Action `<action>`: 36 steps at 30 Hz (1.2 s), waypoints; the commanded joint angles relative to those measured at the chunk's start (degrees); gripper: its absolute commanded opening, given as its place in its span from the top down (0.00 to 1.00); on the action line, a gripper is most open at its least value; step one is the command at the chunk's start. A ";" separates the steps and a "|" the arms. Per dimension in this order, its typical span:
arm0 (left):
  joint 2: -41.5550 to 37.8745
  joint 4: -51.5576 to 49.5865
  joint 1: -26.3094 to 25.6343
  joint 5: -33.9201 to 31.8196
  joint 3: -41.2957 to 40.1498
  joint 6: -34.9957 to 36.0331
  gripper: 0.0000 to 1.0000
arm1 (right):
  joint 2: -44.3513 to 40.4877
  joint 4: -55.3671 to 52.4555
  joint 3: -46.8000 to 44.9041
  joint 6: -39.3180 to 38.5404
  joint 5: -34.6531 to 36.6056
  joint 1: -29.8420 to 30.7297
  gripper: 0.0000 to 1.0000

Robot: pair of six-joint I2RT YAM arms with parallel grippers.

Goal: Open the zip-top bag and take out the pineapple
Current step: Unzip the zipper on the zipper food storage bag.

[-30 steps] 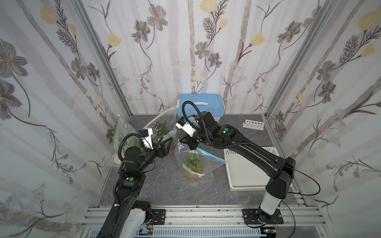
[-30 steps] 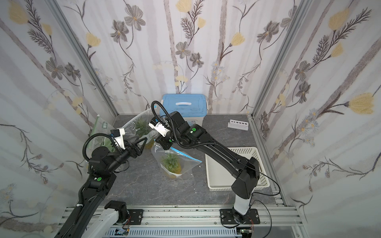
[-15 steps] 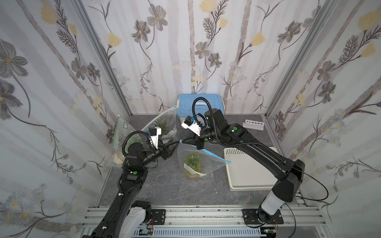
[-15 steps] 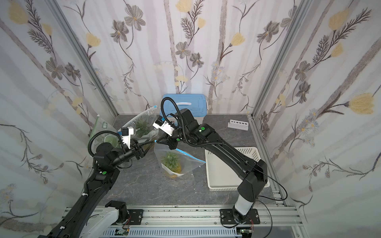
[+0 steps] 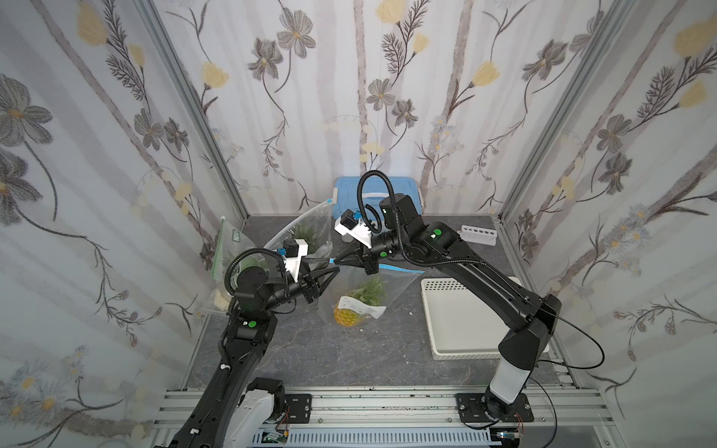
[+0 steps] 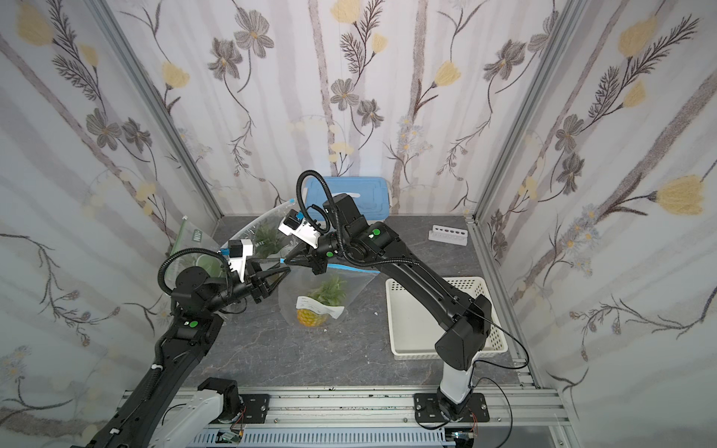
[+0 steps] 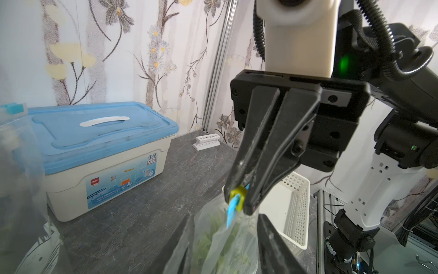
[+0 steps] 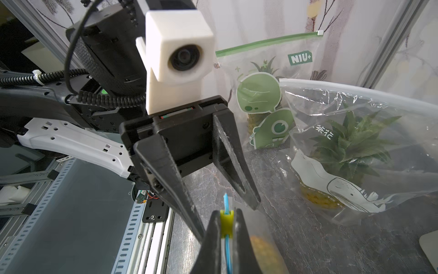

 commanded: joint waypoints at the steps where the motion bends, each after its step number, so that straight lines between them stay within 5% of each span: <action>1: -0.29 -1.83 0.06 -0.94 1.26 4.34 0.59 | 0.44 0.16 0.39 -1.76 -0.55 -0.02 1.00; 15: -1.46 -3.51 0.05 -3.70 0.60 5.68 0.78 | 1.85 -0.10 0.60 -1.74 0.32 0.12 1.00; 31: 0.17 -2.69 0.15 -3.74 1.42 6.20 0.77 | 2.31 -0.73 0.80 -2.97 0.29 1.17 1.00; 36: 0.98 -2.52 0.14 -3.89 1.77 6.19 0.90 | 2.31 -0.83 0.82 -3.30 0.16 1.43 1.00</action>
